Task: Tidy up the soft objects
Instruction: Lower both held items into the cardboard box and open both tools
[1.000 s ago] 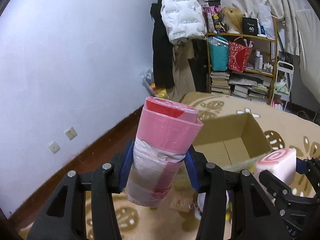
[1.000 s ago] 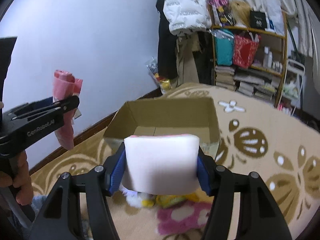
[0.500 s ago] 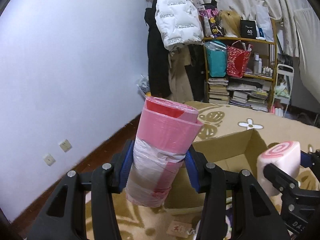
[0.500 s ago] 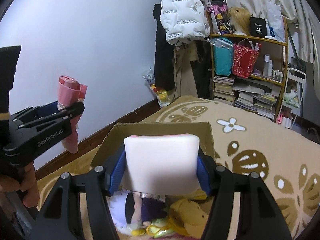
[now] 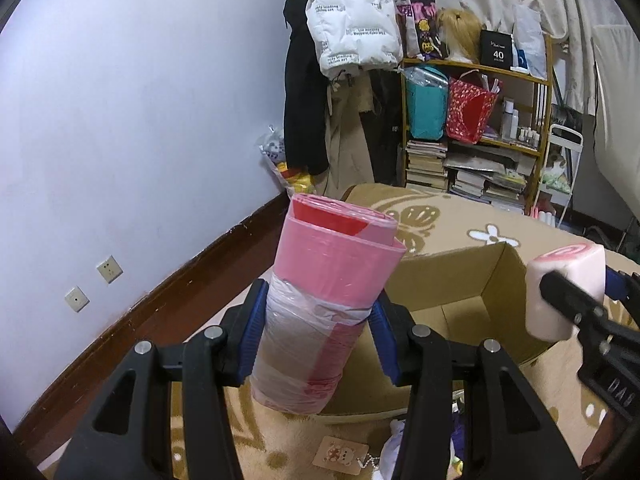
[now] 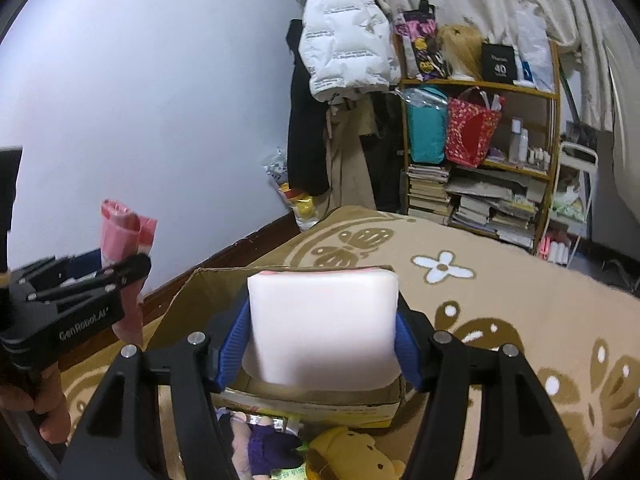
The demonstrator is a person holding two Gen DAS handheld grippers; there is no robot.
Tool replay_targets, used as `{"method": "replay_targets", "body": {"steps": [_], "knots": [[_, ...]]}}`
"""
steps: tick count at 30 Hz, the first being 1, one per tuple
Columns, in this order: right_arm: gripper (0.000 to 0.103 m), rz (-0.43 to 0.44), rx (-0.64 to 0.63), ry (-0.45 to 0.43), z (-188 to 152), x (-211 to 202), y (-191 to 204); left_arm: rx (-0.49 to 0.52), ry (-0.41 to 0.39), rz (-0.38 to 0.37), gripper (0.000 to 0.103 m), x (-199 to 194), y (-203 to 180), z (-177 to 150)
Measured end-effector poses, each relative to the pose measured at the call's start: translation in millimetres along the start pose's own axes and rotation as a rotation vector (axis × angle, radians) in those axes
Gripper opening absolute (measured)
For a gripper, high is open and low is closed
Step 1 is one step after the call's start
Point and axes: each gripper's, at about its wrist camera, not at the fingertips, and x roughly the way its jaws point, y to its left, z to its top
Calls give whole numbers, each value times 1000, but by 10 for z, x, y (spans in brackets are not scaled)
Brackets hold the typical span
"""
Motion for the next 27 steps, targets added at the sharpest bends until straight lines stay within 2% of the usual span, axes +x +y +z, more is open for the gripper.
{"method": "replay_targets", "body": {"steps": [6, 15, 27], "knots": [[68, -23, -11, -11, 6, 19, -49, 22, 15, 12, 47, 112, -10, -75], [69, 1, 8, 6, -4, 142, -132, 57, -5, 15, 48, 138, -81, -128], [70, 48, -25, 43, -85, 281, 14, 1, -71, -24, 47, 35, 37, -88]]}}
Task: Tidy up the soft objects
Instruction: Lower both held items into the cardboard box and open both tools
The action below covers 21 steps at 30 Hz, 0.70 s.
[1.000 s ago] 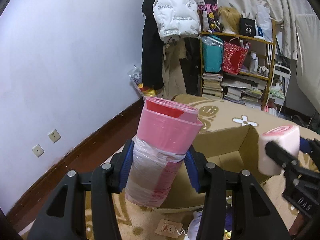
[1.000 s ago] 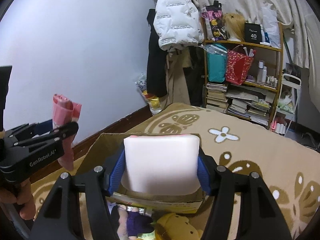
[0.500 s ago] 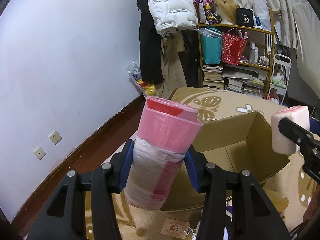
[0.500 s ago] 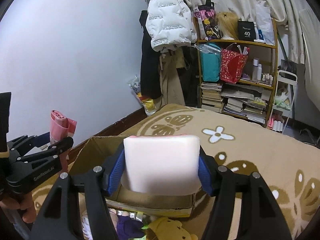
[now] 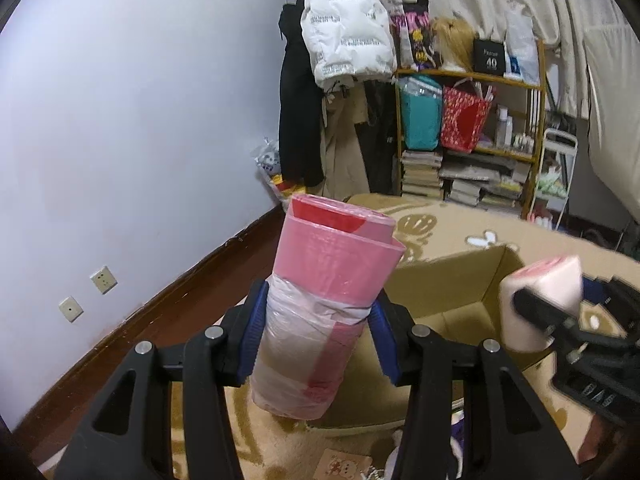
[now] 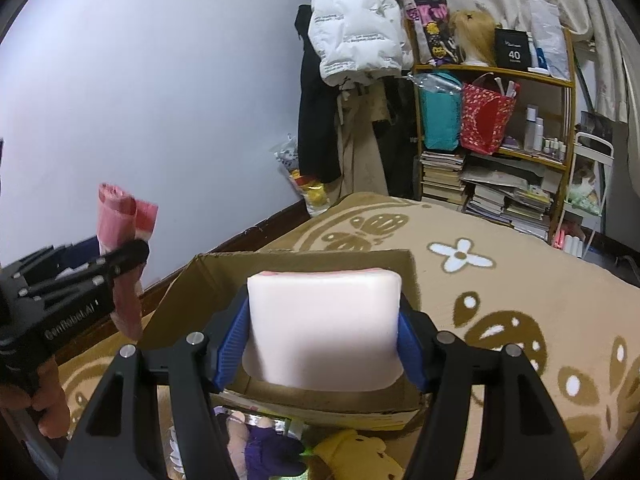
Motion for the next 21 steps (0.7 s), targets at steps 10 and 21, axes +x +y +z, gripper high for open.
{"method": "replay_targets", "body": {"steps": [10, 21], "knots": [[72, 33, 7, 8, -26, 60, -16, -115, 21, -172, 47, 64, 35, 5], [79, 51, 26, 54, -74, 185, -26, -86, 134, -67, 60, 340, -22, -174]]}}
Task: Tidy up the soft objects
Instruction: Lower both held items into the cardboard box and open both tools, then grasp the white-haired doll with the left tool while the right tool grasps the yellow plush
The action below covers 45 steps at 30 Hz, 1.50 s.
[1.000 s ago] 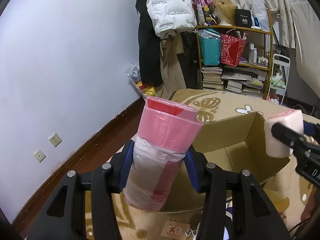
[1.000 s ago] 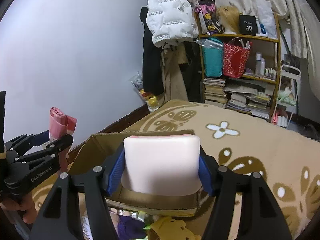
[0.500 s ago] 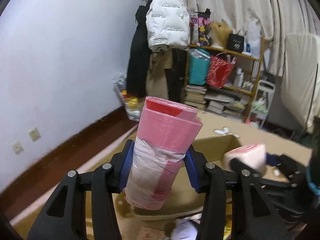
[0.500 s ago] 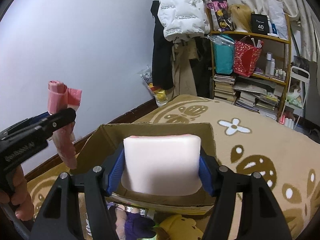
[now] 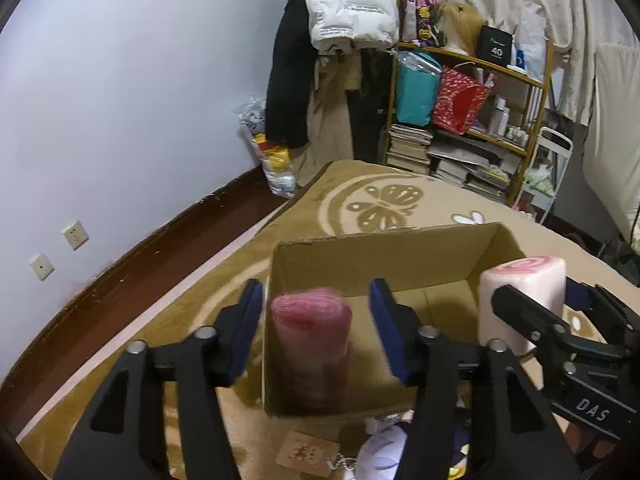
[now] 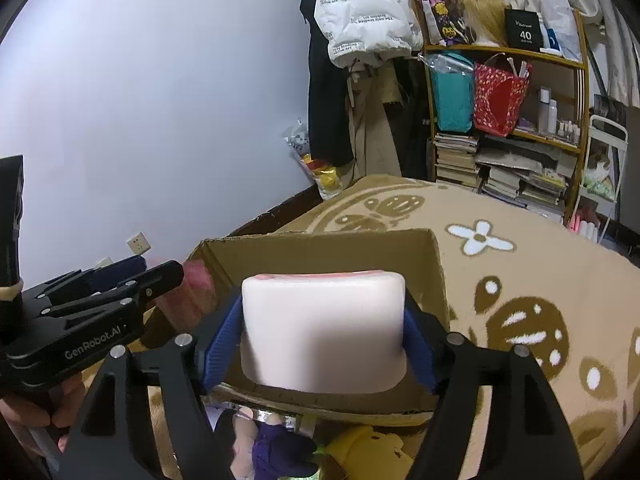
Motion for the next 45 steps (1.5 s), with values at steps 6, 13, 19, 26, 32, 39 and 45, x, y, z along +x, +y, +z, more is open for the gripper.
{"method": "replay_targets", "body": {"steps": [6, 13, 19, 26, 32, 39, 45], "knots": [[100, -3, 17, -43, 18, -98, -12, -10, -14, 62, 82, -68, 110, 9], [103, -29, 43, -37, 83, -215, -53, -17, -51, 124, 102, -252, 239, 7], [103, -51, 58, -22, 51, -369, -83, -2, -70, 148, 103, -458, 277, -53], [103, -46, 80, -17, -64, -572, -45, 18, -27, 155, 103, -613, 265, -205], [103, -37, 83, -6, -172, -680, 4, 36, 8, 155, 103, -721, 236, -326], [103, -31, 77, 18, -320, -736, 99, 13, 33, 132, 103, -831, 255, -471], [103, -44, 73, 43, -446, -735, 152, 22, 54, 114, 103, -822, 226, -525]]}}
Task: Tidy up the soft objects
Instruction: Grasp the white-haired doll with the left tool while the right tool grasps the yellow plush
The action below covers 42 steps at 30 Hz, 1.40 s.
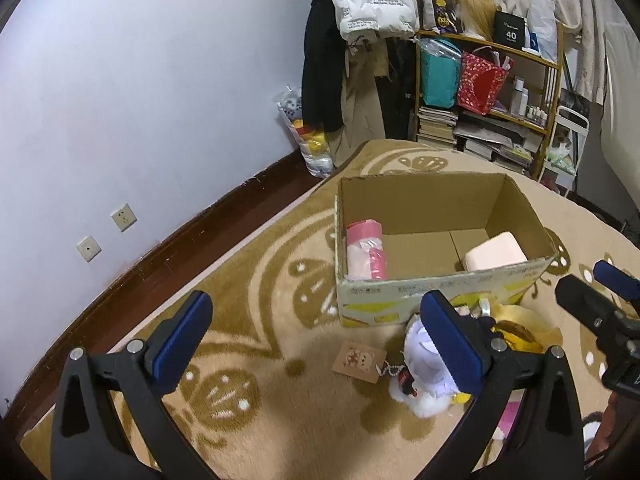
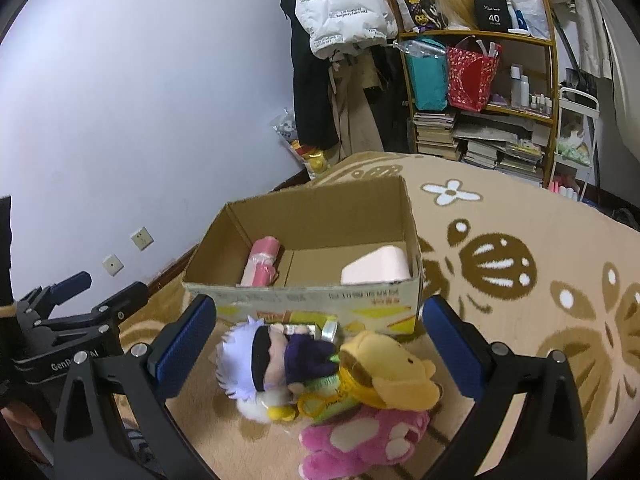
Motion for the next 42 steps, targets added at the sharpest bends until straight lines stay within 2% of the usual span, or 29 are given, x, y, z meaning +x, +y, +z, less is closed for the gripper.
{"method": "replay_targets", "body": {"steps": [15, 30, 42], "knots": [[103, -49, 10, 93, -289, 267, -186, 85, 73, -19, 103, 306, -267, -97], [103, -58, 88, 203, -495, 596, -360, 93, 144, -91, 103, 600, -447, -122], [103, -70, 153, 243, -584, 760, -522, 111, 179, -137, 103, 761, -615, -129]]}}
